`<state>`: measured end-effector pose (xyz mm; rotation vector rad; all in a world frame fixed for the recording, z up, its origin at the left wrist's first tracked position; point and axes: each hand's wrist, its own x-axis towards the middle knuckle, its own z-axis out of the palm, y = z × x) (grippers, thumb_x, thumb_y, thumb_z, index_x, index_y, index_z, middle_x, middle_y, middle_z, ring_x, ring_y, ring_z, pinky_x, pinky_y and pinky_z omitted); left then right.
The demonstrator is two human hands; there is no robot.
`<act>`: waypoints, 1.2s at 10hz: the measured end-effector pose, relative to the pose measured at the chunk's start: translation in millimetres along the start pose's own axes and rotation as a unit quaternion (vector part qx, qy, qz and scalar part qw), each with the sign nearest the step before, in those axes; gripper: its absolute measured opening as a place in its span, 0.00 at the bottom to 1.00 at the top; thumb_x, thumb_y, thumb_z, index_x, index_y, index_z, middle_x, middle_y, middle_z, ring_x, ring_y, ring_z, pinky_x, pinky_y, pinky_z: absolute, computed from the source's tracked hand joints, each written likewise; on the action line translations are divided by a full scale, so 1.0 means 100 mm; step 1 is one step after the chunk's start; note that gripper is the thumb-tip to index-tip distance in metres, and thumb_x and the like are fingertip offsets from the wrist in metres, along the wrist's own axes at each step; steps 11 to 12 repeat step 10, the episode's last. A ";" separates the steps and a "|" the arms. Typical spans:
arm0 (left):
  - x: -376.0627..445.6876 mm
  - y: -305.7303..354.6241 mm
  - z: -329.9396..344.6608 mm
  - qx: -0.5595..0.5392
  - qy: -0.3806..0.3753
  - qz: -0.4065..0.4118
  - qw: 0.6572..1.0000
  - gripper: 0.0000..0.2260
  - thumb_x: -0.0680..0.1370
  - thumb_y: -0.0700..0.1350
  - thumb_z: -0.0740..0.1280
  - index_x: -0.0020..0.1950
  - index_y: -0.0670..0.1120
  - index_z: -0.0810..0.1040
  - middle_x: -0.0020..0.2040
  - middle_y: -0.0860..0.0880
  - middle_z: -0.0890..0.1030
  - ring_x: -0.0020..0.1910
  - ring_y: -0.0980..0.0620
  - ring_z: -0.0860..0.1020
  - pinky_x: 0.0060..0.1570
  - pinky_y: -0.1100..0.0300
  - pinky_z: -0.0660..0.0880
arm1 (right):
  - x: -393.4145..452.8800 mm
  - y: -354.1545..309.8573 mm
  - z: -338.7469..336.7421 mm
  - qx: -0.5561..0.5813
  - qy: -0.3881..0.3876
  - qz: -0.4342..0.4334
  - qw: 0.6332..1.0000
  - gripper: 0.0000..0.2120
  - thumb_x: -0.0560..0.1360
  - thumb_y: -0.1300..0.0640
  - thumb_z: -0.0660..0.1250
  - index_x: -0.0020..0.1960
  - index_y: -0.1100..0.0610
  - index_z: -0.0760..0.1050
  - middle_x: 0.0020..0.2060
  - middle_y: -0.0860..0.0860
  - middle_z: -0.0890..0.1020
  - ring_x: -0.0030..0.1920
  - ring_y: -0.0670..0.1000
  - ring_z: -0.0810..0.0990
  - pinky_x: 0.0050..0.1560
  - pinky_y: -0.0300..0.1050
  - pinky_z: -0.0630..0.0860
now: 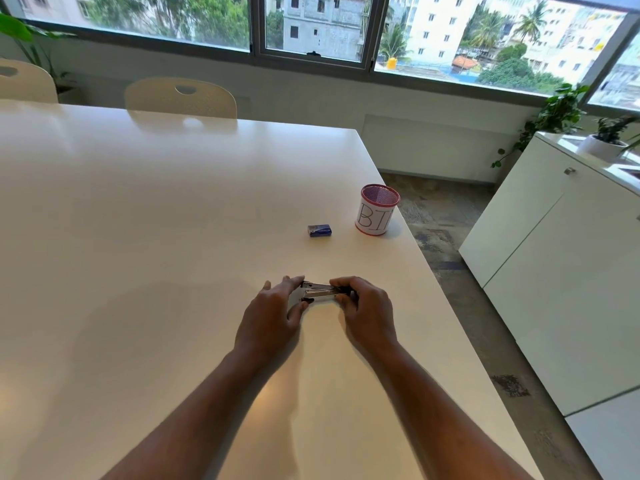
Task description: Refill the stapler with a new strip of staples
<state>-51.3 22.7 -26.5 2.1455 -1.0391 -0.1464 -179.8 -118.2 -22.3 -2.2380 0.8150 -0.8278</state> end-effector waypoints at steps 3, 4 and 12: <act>-0.04 0.03 0.00 0.017 0.001 -0.002 1.000 0.24 0.81 0.49 0.67 0.78 0.54 0.69 0.75 0.46 0.74 0.78 0.42 0.68 0.75 0.56 0.61 | -0.03 0.01 0.03 -0.040 -0.010 -0.024 0.999 0.17 0.78 0.63 0.71 0.63 0.49 0.83 0.56 0.45 0.87 0.54 0.46 0.83 0.54 0.37 0.76; -0.05 0.05 -0.01 0.022 -0.005 -0.003 1.000 0.25 0.82 0.49 0.66 0.79 0.54 0.67 0.76 0.46 0.73 0.79 0.43 0.67 0.77 0.55 0.61 | -0.06 0.01 0.03 -0.065 -0.015 -0.032 0.997 0.19 0.79 0.62 0.69 0.66 0.48 0.80 0.58 0.45 0.86 0.57 0.45 0.81 0.55 0.35 0.72; -0.04 0.10 -0.09 0.085 -0.043 0.043 0.995 0.27 0.83 0.46 0.62 0.82 0.45 0.61 0.78 0.45 0.71 0.78 0.50 0.68 0.80 0.55 0.58 | -0.05 -0.02 -0.01 -0.053 -0.053 -0.003 0.997 0.22 0.79 0.53 0.69 0.73 0.51 0.74 0.66 0.48 0.81 0.65 0.48 0.78 0.62 0.39 0.72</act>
